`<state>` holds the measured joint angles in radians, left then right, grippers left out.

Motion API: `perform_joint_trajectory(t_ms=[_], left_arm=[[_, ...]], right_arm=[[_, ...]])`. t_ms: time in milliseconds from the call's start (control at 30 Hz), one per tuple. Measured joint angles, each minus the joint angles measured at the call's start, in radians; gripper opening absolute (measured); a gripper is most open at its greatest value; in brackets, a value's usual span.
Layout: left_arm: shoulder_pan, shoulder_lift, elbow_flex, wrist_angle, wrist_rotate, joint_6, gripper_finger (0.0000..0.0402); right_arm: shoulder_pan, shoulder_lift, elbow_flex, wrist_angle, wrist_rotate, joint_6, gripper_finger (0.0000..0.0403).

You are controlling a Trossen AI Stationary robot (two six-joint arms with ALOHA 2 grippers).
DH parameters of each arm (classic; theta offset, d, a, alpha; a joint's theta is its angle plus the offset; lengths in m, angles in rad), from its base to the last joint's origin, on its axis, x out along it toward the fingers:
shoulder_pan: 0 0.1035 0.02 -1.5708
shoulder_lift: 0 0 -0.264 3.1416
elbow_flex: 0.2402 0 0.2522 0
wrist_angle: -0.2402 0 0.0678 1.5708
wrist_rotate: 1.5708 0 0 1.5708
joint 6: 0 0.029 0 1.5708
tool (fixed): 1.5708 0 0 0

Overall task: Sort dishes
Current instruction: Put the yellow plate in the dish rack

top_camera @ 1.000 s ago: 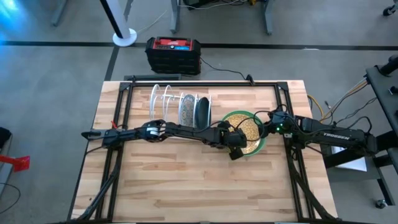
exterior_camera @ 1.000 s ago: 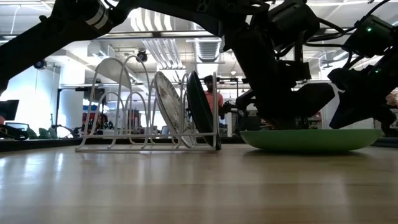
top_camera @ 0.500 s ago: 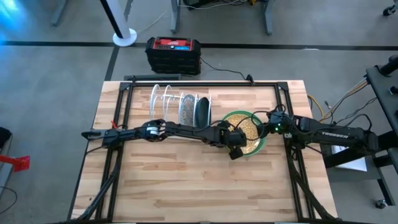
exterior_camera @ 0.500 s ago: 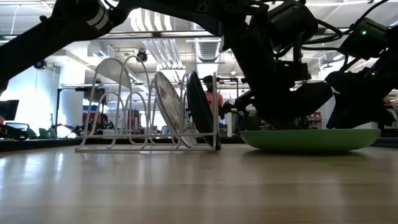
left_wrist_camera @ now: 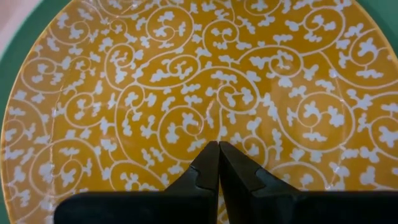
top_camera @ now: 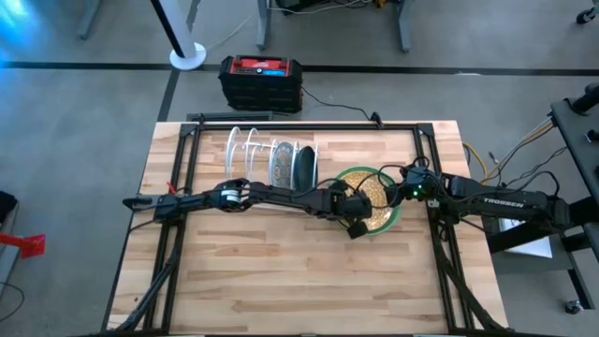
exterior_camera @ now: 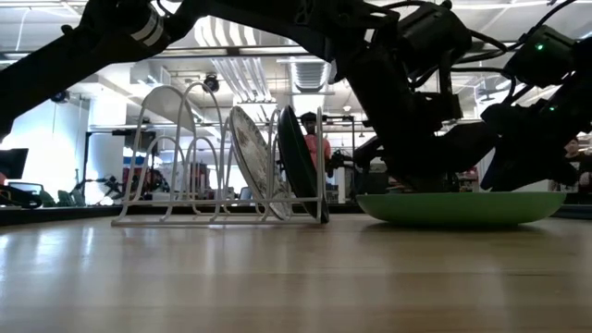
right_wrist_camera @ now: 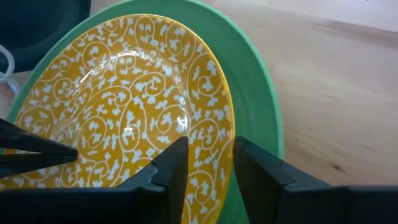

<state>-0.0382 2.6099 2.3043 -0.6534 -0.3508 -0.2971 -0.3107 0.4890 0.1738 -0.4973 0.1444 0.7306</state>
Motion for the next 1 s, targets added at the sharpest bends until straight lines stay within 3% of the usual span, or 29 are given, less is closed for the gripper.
perform_joint_trajectory(t_ms=[267,667,1000], left_arm=[[0.008,0.0,-0.029,0.065,0.001,0.001,0.0],[0.009,0.0,-0.031,0.088,-0.005,0.001,0.0],[0.01,0.004,0.035,0.06,-0.005,0.027,0.0]], right_arm=[[0.0,0.059,0.0,0.009,0.012,-0.024,0.011],[-0.001,0.139,0.004,0.066,0.032,-0.051,0.0011],[0.0,0.133,0.072,0.059,0.039,-0.124,0.0001]])
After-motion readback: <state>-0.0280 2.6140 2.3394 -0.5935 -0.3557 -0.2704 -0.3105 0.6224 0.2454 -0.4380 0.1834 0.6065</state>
